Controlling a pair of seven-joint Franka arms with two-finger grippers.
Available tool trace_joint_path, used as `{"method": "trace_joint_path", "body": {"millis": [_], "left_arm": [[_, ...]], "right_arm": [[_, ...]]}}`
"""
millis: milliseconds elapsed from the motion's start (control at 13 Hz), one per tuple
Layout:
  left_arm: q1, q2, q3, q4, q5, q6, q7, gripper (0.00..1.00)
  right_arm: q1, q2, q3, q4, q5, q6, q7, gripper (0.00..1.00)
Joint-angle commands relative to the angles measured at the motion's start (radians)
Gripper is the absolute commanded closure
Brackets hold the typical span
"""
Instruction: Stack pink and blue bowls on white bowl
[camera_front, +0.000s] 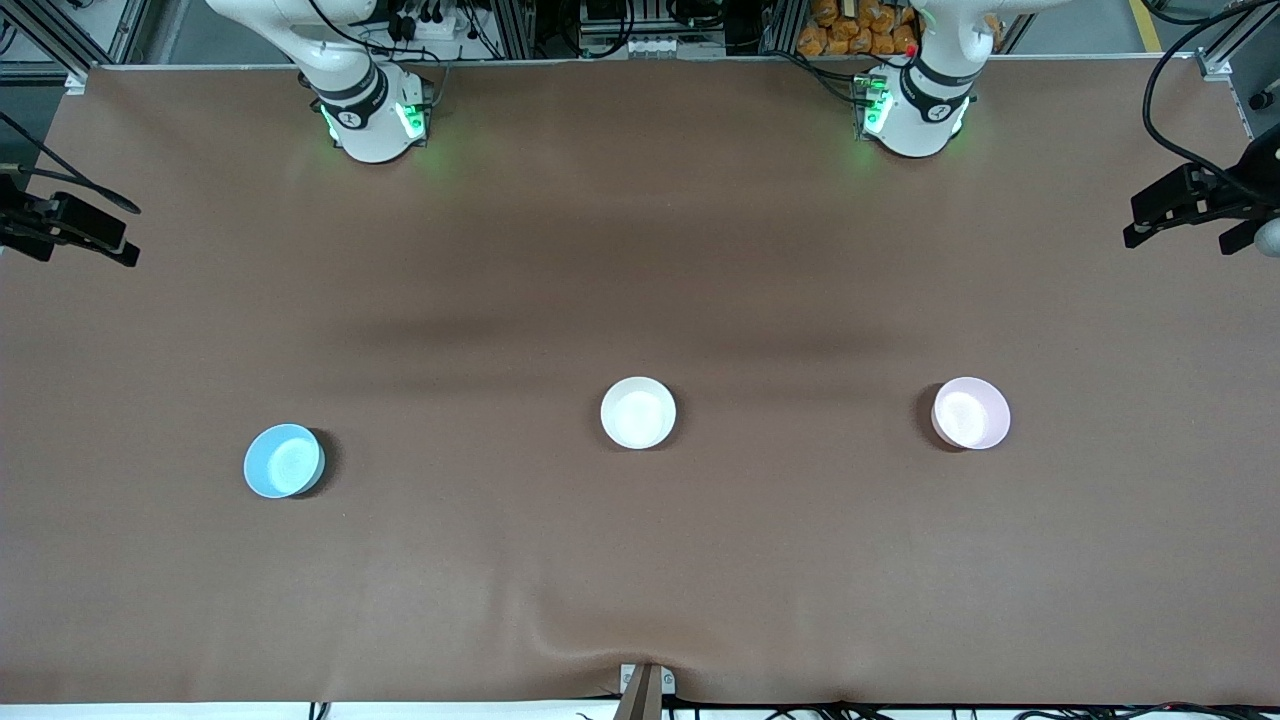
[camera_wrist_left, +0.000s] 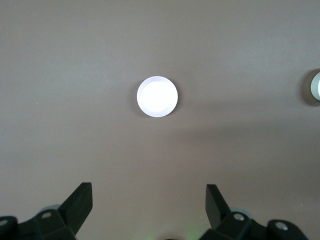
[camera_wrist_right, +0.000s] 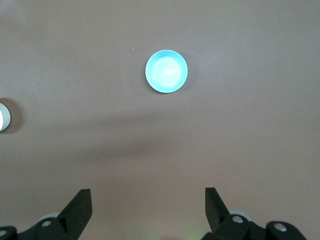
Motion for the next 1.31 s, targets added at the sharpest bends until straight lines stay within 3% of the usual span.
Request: {"method": "trace_joint_path", "body": {"millis": [0, 692, 923, 1231], "left_arm": [[0.004, -0.002, -0.002, 0.012, 0.011, -0.019, -0.001, 0.0], [0.006, 0.002, 0.004, -0.034, 0.013, -0.009, 0.014, 0.0], [0.031, 0.047, 0.004, -0.05, 0.017, 0.007, -0.011, 0.0], [0.062, 0.05, 0.001, -0.213, 0.017, 0.226, 0.003, 0.0]], "right_arm": [[0.004, -0.001, 0.002, 0.004, -0.005, -0.005, -0.003, 0.0], [0.004, -0.001, 0.002, 0.004, -0.004, -0.003, -0.003, 0.0], [0.004, -0.001, 0.002, 0.004, -0.004, -0.005, -0.003, 0.0], [0.004, -0.001, 0.002, 0.004, -0.004, -0.005, -0.003, 0.0]]}}
